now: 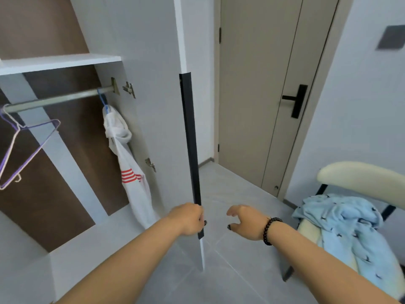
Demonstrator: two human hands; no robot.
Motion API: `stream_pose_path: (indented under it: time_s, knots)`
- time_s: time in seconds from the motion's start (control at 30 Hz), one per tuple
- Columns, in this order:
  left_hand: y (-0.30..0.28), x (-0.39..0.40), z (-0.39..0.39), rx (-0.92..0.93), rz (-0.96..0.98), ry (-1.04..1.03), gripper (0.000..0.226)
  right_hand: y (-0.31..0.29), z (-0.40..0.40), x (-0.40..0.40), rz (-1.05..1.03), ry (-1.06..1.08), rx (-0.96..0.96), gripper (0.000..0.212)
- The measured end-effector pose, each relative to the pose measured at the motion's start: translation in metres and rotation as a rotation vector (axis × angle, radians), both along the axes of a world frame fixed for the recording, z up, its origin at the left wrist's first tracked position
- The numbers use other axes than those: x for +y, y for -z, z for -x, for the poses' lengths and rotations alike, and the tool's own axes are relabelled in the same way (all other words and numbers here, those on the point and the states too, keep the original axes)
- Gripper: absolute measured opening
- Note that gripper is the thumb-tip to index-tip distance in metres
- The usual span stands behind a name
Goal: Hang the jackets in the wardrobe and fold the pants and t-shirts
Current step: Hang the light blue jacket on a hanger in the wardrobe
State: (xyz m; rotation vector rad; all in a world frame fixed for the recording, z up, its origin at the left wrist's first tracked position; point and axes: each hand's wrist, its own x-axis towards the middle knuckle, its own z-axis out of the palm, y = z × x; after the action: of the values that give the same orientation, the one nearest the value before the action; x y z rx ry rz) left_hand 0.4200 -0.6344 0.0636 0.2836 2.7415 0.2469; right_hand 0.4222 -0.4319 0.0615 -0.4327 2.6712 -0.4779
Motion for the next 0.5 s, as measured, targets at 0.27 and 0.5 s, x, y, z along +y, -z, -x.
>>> stream_pose_path:
  time_s: [0.27,0.5]
  knots:
    - [0.012,0.158,0.016,-0.052,-0.006,0.112,0.025,0.013,-0.003,0.146,-0.061,0.118,-0.042,0.050]
    - [0.028,0.255,0.047,-0.100,0.034,0.258,0.027,0.038,-0.005,0.242,-0.002,0.304,-0.135,0.049]
